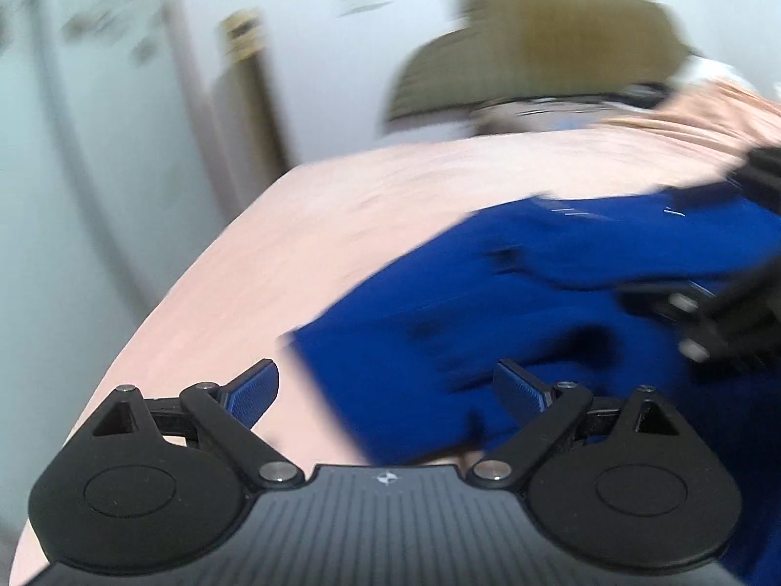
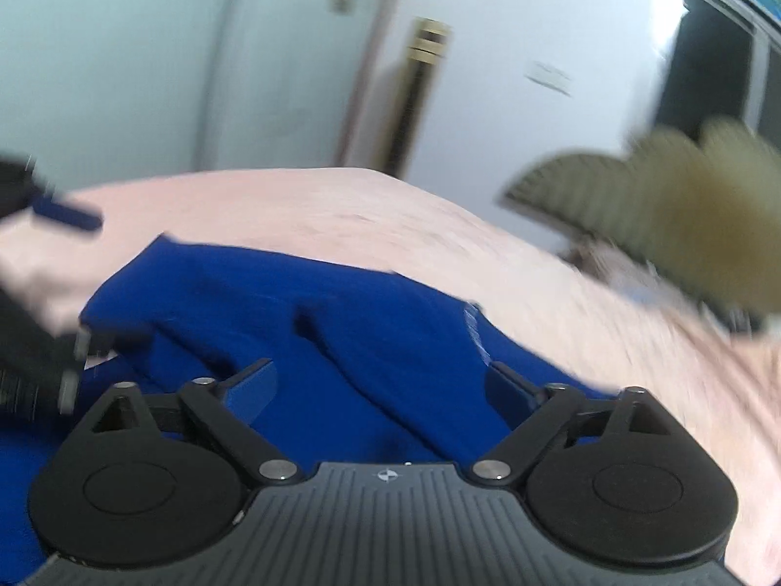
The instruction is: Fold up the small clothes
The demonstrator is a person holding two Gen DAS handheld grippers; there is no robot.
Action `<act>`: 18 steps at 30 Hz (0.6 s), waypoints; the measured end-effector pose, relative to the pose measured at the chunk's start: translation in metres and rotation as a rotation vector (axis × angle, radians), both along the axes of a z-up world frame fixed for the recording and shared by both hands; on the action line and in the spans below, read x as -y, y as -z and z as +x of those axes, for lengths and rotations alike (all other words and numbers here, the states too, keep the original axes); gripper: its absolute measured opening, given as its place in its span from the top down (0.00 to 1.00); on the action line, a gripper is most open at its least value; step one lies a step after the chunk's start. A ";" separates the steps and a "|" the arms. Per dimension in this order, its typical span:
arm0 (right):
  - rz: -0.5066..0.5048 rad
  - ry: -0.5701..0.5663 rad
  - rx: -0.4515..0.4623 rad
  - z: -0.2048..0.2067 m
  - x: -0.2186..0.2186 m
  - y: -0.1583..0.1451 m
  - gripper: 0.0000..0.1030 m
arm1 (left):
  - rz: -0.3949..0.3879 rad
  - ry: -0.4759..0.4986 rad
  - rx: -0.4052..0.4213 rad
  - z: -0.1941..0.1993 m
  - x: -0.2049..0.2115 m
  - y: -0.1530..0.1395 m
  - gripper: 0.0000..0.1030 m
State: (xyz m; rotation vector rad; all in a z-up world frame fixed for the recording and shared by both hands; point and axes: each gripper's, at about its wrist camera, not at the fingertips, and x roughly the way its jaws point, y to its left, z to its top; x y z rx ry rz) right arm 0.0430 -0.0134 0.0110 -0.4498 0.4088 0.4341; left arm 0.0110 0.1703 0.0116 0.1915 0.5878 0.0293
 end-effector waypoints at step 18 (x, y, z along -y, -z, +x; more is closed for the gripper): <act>-0.329 -0.286 0.045 0.008 -0.107 0.040 0.74 | 0.045 -0.023 -0.014 -0.012 -0.006 0.009 0.07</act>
